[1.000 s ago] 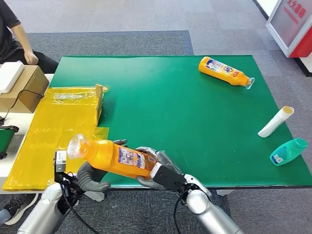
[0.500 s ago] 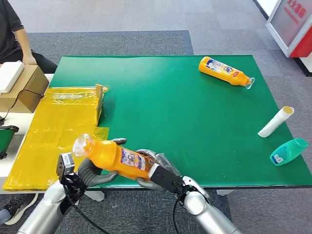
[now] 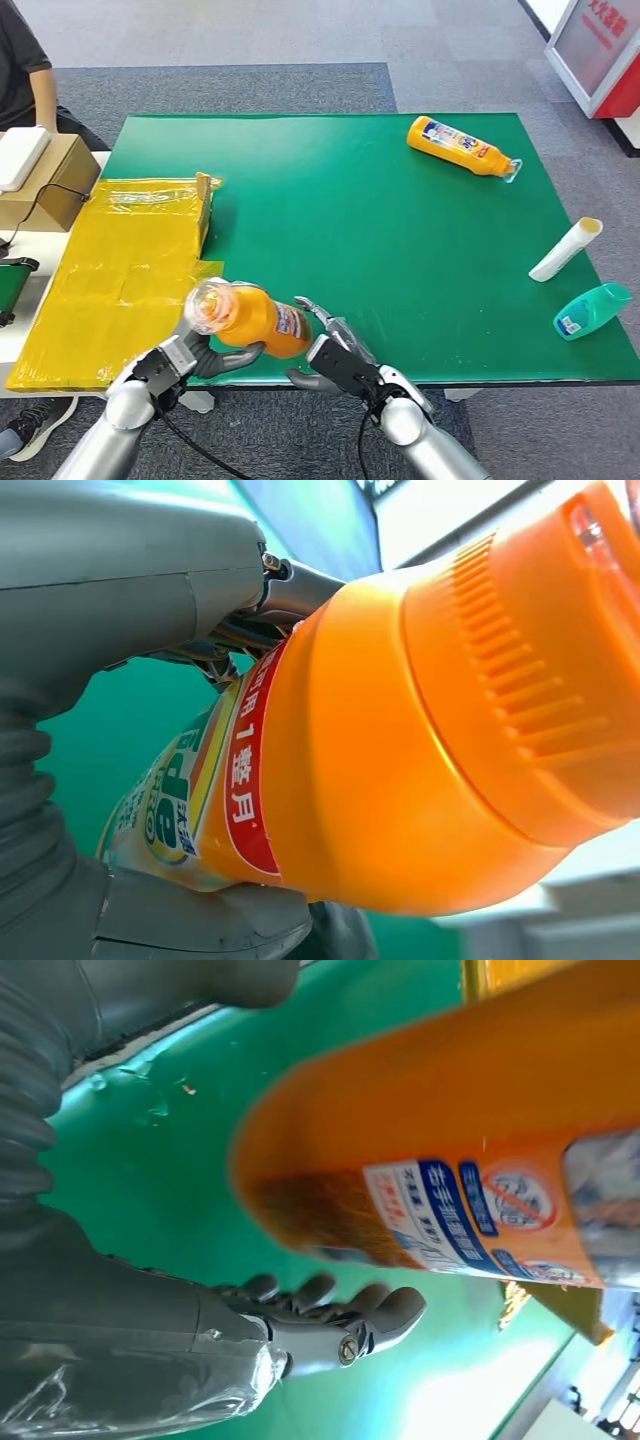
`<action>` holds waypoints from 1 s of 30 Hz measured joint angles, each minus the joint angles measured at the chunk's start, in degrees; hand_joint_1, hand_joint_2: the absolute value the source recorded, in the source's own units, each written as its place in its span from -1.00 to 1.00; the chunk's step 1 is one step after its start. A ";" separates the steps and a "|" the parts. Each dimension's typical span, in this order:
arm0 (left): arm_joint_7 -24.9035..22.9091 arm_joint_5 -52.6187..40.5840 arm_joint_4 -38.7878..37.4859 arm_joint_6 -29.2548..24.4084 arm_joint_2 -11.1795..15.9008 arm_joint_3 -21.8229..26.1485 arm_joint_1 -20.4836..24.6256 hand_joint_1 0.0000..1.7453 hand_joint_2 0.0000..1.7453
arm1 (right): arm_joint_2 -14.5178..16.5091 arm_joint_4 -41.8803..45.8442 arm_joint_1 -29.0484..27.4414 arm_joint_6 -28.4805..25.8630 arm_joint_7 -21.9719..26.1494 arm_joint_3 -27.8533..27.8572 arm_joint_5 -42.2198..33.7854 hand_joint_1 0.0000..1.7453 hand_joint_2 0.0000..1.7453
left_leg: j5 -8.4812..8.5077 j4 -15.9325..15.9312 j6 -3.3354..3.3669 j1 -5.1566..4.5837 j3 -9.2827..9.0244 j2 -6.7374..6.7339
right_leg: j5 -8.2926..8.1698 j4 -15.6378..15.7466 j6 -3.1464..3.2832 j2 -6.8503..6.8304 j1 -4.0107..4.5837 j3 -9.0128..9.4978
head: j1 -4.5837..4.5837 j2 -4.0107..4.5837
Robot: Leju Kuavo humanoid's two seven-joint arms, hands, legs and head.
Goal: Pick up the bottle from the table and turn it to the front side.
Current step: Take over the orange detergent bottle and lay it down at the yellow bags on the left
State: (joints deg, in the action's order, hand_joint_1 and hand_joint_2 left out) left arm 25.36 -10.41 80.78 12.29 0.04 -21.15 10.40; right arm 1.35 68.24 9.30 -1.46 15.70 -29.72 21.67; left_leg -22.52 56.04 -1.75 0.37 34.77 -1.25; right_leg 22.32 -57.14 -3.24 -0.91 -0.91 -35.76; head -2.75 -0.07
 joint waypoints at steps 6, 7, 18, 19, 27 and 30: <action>-10.54 -12.34 4.00 -1.57 3.13 -3.04 4.77 1.00 1.00 | -0.01 0.81 -1.87 0.07 -0.25 3.47 -0.19 -1.00 1.00 | 0.06 0.00 -0.05 0.01 0.00 0.00 | -0.01 0.00 0.00 0.00 0.01 -0.01 | 0.01 0.00; -12.83 -14.19 4.26 -0.98 3.97 -3.84 6.11 1.00 1.00 | 0.00 1.01 -2.15 0.13 -0.24 4.14 -0.12 -1.00 1.00 | 0.08 0.00 -0.06 0.01 0.00 0.00 | -0.02 0.00 0.00 0.00 0.01 -0.01 | 0.01 0.00; -30.07 -25.33 3.16 6.00 13.79 -14.84 20.07 1.00 1.00 | 0.60 2.80 -3.85 1.01 -1.16 8.99 1.16 -1.00 1.00 | 0.15 0.00 -0.07 0.01 0.00 -0.02 | -0.11 -0.01 0.08 0.03 0.02 -0.03 | -0.01 0.00; -31.15 -26.15 2.67 6.07 14.56 -15.76 20.70 1.00 1.00 | 0.67 2.80 -3.88 1.09 -1.26 9.16 1.23 -1.00 1.00 | 0.15 0.00 -0.07 0.01 0.00 -0.03 | -0.11 -0.01 0.08 0.05 0.01 -0.04 | 0.00 0.00; -35.86 -30.65 -4.44 7.39 19.37 -19.71 24.14 1.00 1.00 | 1.03 2.78 -3.85 1.62 -1.92 9.55 1.40 -1.00 1.00 | 0.15 0.00 -0.09 0.02 0.00 -0.04 | -0.11 -0.03 0.09 0.08 0.04 -0.06 | 0.01 0.00; -37.27 -31.73 -7.61 6.53 20.18 -20.19 24.66 1.00 1.00 | 1.20 2.57 -3.77 1.79 -2.03 9.55 1.20 -1.00 1.00 | 0.15 0.00 -0.09 0.02 0.00 -0.05 | -0.11 -0.03 0.08 0.08 0.04 -0.06 | 0.00 0.00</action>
State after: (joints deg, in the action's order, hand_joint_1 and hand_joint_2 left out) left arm -11.91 -42.13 73.18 18.82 20.22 -41.34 35.05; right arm 2.55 70.81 5.53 0.32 13.67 -20.17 22.87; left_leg -22.37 56.03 -1.84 0.39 34.77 -1.30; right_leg 22.22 -57.18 -3.15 -0.82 -0.87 -35.82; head -2.75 -0.07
